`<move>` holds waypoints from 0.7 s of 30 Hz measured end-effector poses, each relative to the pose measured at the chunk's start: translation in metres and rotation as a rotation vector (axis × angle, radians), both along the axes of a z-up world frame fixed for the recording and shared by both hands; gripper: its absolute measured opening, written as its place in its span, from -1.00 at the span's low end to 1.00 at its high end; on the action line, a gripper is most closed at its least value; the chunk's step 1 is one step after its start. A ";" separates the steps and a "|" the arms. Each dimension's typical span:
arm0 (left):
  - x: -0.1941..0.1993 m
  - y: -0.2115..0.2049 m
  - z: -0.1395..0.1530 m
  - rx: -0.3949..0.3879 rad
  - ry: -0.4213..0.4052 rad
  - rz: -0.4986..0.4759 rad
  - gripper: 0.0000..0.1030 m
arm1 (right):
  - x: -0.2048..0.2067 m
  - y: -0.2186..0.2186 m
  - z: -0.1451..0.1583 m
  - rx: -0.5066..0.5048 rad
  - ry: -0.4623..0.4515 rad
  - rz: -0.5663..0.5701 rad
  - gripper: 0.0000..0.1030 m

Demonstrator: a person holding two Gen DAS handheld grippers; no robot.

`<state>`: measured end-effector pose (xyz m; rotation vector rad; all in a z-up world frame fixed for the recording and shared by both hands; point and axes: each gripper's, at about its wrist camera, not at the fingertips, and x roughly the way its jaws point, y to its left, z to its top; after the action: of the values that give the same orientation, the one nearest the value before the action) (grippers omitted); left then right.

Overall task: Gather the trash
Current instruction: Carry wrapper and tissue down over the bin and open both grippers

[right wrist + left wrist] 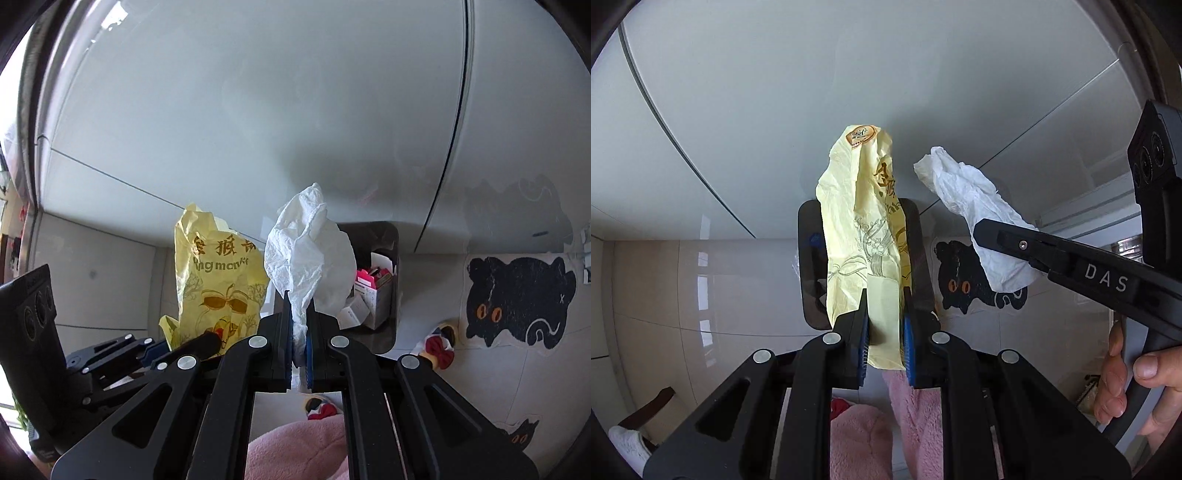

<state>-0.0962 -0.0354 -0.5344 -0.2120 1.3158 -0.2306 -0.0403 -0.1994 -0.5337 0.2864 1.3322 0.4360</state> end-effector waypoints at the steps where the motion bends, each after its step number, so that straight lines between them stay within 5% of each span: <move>1: 0.002 -0.001 -0.008 -0.001 0.008 -0.004 -0.73 | 0.003 0.002 -0.007 0.001 0.010 -0.005 -0.87; 7: 0.006 -0.001 -0.037 -0.004 0.036 -0.008 -0.70 | 0.016 0.011 -0.031 -0.007 0.051 -0.030 -0.81; 9: 0.007 0.002 -0.043 0.002 0.051 0.002 -0.42 | 0.019 0.011 -0.034 -0.009 0.069 -0.051 -0.71; 10: 0.007 0.004 -0.044 0.003 0.049 0.012 -0.10 | 0.020 0.010 -0.034 -0.004 0.070 -0.062 -0.58; 12: 0.006 0.009 -0.041 0.015 0.029 0.024 0.03 | 0.022 0.007 -0.031 0.003 0.058 -0.092 0.29; 21: 0.009 0.021 -0.010 0.015 0.015 0.022 0.06 | 0.027 0.003 0.007 0.005 0.023 -0.120 0.33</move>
<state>-0.0876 -0.0143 -0.5448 -0.2158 1.3294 -0.2001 -0.0136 -0.1967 -0.5263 0.3745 1.3287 0.3357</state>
